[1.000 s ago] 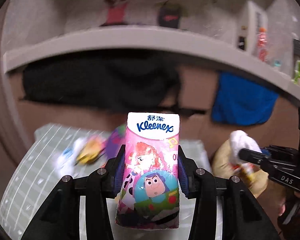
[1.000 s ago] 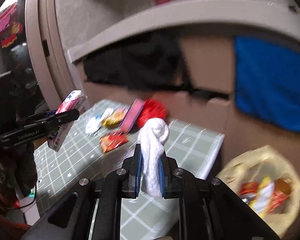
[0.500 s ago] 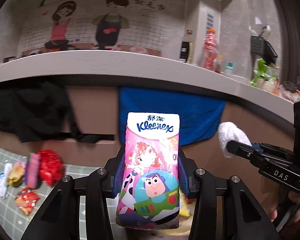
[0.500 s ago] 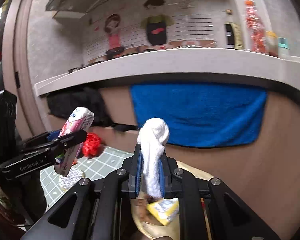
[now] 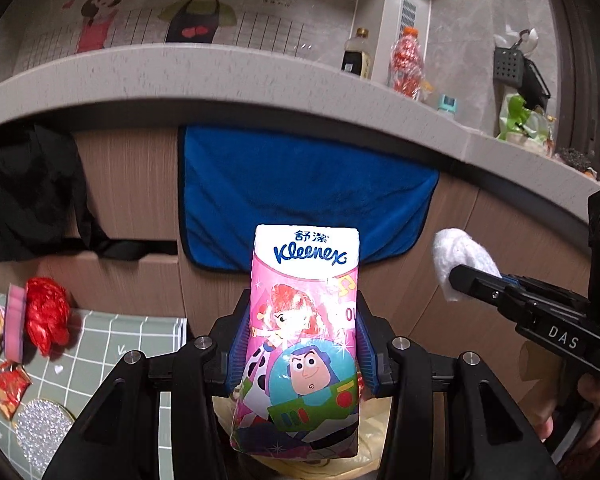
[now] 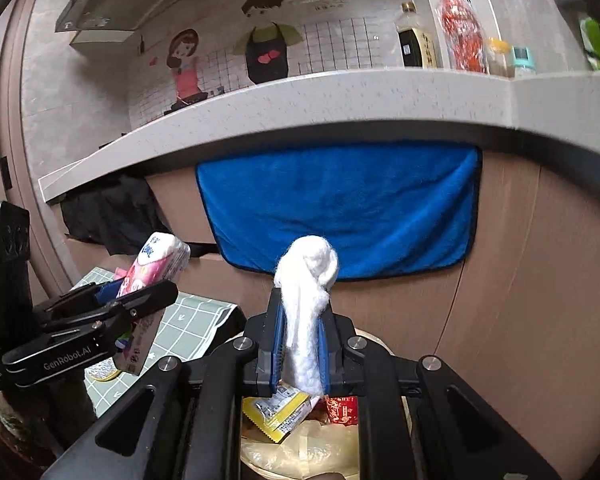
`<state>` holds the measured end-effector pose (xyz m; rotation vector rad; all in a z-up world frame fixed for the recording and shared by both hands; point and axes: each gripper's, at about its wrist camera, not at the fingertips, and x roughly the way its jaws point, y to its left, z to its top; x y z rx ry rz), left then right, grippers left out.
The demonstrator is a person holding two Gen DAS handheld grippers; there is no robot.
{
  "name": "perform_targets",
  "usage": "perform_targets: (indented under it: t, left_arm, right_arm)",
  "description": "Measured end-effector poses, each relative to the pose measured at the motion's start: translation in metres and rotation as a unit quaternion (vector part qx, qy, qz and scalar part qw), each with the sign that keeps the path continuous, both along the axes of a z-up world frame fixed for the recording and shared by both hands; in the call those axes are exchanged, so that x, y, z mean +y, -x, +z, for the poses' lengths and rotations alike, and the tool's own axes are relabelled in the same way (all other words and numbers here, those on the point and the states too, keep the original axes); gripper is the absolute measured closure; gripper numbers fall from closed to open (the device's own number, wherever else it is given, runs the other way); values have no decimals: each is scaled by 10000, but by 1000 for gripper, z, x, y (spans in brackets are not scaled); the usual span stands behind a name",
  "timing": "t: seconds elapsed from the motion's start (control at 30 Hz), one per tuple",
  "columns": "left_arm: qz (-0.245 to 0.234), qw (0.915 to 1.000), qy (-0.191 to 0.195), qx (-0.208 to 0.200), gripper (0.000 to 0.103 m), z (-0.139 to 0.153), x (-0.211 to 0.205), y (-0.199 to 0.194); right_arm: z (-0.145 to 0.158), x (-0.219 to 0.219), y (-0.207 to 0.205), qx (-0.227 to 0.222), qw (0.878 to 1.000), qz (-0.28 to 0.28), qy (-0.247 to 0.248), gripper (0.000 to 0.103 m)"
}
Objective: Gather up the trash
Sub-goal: 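Carry the Kleenex pack and white tissue over the bin with both grippers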
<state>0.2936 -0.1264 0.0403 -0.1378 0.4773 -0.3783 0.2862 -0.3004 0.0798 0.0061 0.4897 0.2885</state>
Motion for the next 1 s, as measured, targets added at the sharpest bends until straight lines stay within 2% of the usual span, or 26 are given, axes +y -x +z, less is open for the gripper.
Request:
perform_targets:
  t: [0.67,1.0]
  left_arm:
    - [-73,9956,-40,935,56,-74,-9,-42]
    - [-422,9828,-108,1792,56,-130,-25,-72]
  right_arm:
    - [-80,-17,-44,947,9943,-108,-470,89]
    - [-141,-25,-75,1669,9833,-233,-692,89]
